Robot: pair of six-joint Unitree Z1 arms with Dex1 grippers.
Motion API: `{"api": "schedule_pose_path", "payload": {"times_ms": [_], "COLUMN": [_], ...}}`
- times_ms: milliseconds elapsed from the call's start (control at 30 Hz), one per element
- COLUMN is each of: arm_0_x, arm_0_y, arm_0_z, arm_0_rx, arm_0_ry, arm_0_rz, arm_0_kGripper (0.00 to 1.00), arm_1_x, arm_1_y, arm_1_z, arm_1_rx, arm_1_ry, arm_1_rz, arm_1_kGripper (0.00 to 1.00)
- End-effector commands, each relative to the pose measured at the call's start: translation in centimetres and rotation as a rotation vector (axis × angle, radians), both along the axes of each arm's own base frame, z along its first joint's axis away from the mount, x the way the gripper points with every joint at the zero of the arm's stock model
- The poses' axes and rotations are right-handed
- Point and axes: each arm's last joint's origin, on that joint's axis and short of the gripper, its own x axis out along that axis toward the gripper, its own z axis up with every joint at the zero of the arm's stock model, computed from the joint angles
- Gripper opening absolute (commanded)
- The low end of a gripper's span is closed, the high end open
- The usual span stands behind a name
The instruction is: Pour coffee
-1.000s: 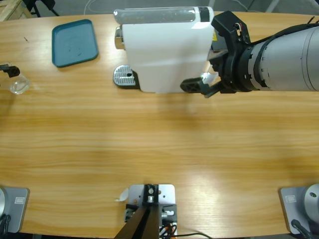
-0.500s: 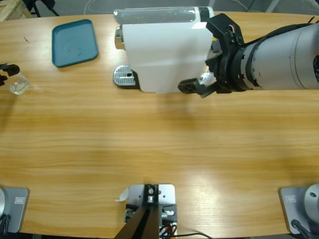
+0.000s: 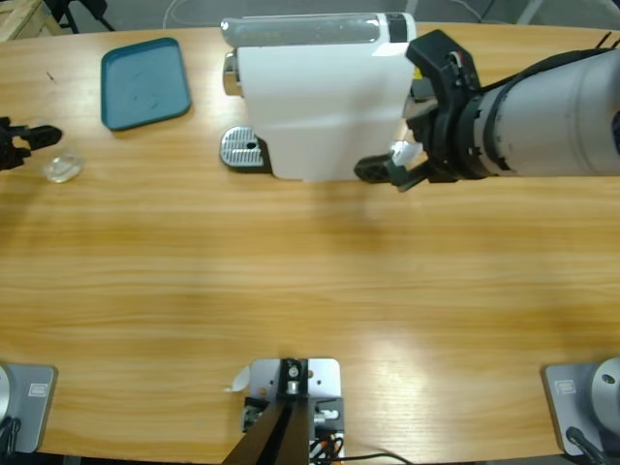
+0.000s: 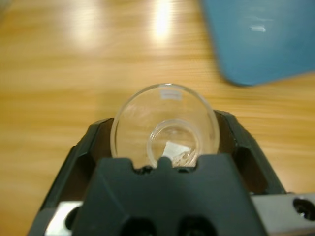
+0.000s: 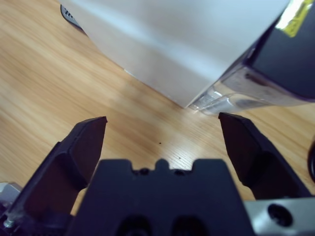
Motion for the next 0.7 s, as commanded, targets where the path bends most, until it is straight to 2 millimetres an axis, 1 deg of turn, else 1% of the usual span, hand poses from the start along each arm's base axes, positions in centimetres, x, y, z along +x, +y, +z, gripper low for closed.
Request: {"api": "schedule_pose_path", "payload": {"times_ms": [33,100,167,233,300,400,533,700], "arm_0_x": [-2.6,-2.9,-3.4,-3.7,-3.3,-1.0,2.5,5.3], "arm_0_y": [-1.2,-1.5,-1.9,-2.4,-2.9,-3.6,-4.1,-4.9], "arm_0_z": [5.5,6.4,6.8,6.6,6.0,5.0,4.2,2.8], "arm_0_rx": [0.107,0.152,0.185,0.192,0.194,0.130,0.106,0.072], "arm_0_ry": [-0.058,-0.067,-0.080,-0.089,-0.096,-0.082,-0.086,-0.079], "arm_0_rz": [-0.427,-0.531,-0.670,-0.833,-0.978,-1.099,-1.171,-1.244], "arm_0_kGripper": [0.000,0.000,0.000,0.000,0.000,0.000,0.000,0.000], "arm_1_x": [-1.5,-1.7,-1.7,-1.8,-2.0,-2.7,-3.3,-3.4], "arm_1_y": [-1.9,-2.1,-2.2,-2.4,-2.7,-3.5,-4.4,-4.5], "arm_1_z": [2.3,1.8,1.3,1.1,0.9,0.7,1.0,1.2], "arm_1_rx": [0.033,0.027,0.024,0.020,0.017,0.013,-0.005,-0.014], "arm_1_ry": [-0.072,-0.071,-0.068,-0.069,-0.063,-0.055,-0.048,-0.041], "arm_1_rz": [-0.007,-0.017,-0.023,-0.028,-0.030,-0.036,-0.040,-0.040], "arm_1_kGripper": [1.000,1.000,1.000,1.000,1.000,1.000,1.000,1.000]}}
